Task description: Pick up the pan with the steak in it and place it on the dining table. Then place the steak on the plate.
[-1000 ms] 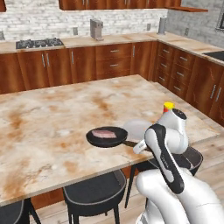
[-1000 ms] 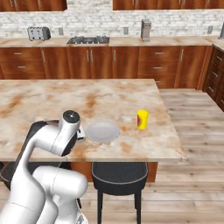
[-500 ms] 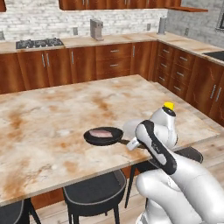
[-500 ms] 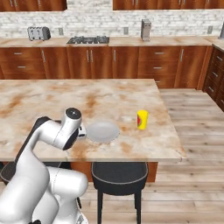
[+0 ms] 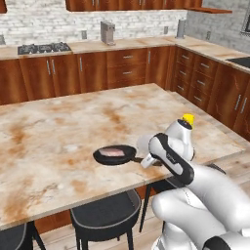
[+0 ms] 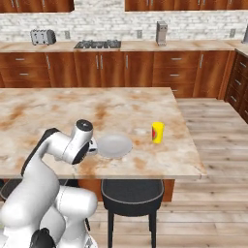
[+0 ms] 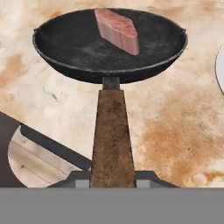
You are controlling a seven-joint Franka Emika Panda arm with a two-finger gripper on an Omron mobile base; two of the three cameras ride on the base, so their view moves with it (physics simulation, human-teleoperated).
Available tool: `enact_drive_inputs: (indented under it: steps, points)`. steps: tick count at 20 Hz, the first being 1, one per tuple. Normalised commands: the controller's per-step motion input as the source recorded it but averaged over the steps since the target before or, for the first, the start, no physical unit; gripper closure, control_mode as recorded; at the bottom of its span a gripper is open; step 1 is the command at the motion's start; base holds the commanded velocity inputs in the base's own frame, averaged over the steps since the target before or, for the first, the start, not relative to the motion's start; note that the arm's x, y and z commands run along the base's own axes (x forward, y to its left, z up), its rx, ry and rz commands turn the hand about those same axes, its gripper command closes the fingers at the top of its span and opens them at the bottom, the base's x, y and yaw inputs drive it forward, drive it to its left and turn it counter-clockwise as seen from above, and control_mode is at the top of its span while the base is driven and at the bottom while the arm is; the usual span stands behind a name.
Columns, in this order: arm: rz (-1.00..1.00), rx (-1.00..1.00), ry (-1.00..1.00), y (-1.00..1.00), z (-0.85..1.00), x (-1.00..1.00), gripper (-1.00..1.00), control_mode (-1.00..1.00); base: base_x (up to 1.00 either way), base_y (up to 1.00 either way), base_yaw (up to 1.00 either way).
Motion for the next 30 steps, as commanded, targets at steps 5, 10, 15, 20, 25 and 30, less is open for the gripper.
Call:
enact_drive_inputs:
  steps: [5,10,15,20,25,30]
  points:
    - [-0.04,-0.09,-0.07,0.10,-0.51,0.39,1.00,-1.00,0.00,0.00,0.00]
    - [-0.03,-0.05,-0.02,0.05,-0.62,0.36,1.00,-1.00,0.00,0.00,0.00]
    - [0.00,-0.06,0.03,0.03,-0.60,0.00,1.00,-1.00,0.00,0.00,0.00]
    - [0.00,0.00,0.01,0.00,-0.03,0.00,-1.00,-1.00,0.00,0.00,0.00]
    - [-0.07,0.01,-0.03,0.01,0.29,-0.07,-1.00,-1.00,0.00,0.00,0.00]
    - [-0.06,0.01,-0.01,0.02,0.55,-0.42,-1.00,-1.00,0.00,0.00,0.00]
